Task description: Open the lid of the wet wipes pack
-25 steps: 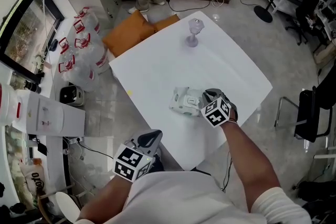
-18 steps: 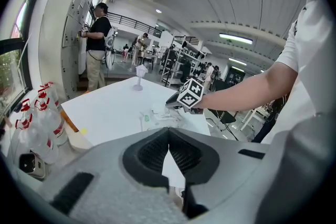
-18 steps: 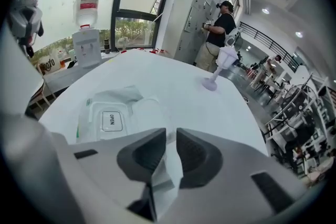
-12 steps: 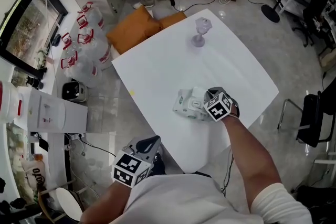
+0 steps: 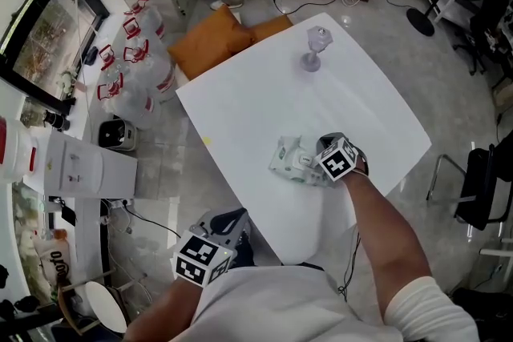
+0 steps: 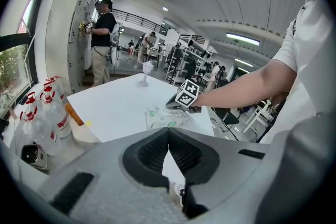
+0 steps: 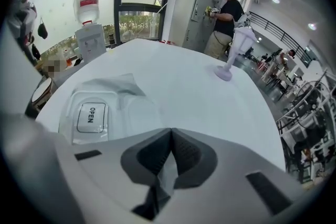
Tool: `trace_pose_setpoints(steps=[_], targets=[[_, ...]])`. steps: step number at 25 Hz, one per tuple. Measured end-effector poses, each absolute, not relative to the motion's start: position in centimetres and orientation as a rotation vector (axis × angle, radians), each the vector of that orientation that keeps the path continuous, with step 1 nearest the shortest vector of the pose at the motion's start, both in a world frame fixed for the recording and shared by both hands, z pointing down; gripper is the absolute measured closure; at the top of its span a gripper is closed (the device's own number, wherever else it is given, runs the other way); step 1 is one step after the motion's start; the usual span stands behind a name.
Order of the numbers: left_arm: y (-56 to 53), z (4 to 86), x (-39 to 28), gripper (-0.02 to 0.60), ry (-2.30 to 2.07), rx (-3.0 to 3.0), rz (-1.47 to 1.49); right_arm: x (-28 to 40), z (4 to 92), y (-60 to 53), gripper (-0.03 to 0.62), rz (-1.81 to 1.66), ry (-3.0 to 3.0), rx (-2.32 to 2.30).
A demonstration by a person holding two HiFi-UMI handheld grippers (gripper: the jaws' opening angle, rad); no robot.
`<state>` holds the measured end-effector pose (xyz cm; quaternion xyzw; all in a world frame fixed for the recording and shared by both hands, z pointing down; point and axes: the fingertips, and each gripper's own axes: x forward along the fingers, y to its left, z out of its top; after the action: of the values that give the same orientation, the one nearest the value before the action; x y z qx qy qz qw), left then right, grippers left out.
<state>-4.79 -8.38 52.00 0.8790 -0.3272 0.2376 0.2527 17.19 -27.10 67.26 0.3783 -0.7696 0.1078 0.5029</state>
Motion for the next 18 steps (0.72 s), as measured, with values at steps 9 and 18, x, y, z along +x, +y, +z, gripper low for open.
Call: trace_pose_setpoints(steps=[9,18], targets=[[-8.9,51.7,-4.5,0.581,-0.883,2.414,0.637,17.1,65.0,-27.4,0.569,0.2,-1.866,0.952],[-9.1,50.3,-2.5,0.581,-0.824,2.493,0.619,16.9,59.9,-25.5,0.565,0.137,-1.921,1.021]])
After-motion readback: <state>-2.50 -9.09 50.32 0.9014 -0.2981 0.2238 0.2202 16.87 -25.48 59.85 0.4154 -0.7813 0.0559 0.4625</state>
